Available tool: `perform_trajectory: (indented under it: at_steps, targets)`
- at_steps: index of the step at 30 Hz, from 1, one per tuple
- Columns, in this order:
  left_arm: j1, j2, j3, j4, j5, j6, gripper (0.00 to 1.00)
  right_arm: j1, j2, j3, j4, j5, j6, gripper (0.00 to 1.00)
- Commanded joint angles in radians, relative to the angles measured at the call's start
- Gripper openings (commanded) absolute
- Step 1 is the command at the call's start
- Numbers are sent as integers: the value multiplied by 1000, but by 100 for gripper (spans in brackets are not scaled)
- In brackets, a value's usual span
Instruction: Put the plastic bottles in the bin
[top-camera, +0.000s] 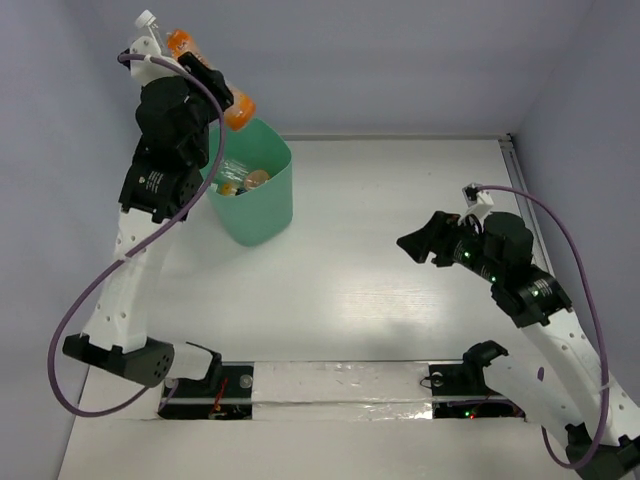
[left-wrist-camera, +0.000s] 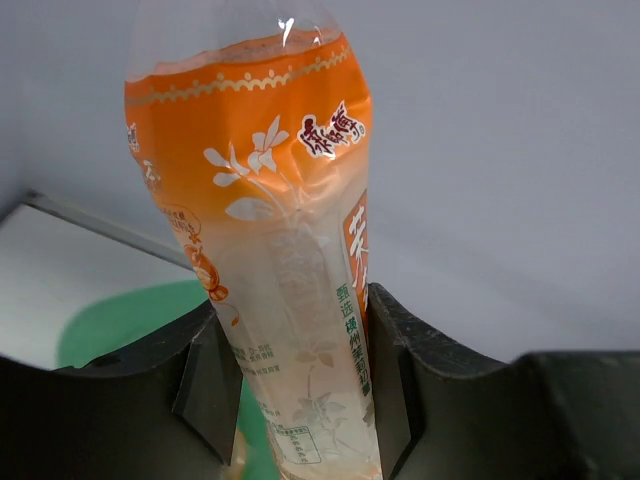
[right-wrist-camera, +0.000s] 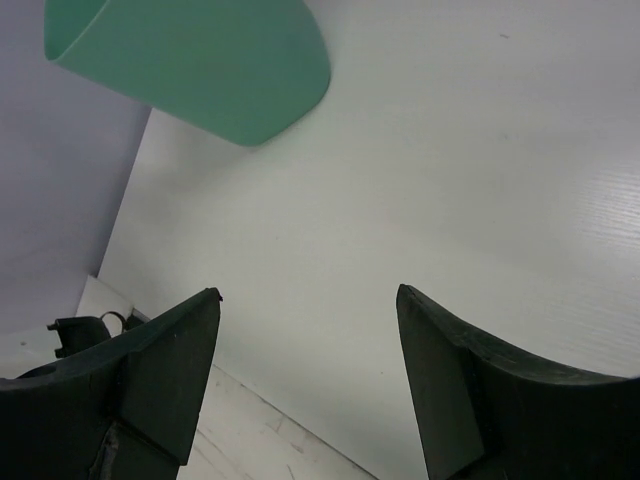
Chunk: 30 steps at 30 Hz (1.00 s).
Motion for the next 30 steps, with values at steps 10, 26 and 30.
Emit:
perform_trajectory:
  at_steps: [10,26,30]
  targets:
    - [78,110,-329,369,-23,301,52,0,-3,21,77,-23,90,77]
    - [78,-136,-311,248,245,60,99,9,84,132,130,48,83,62]
    - [78,-230,-269,162,279,31,99,9,93,187,149,75,69,17]
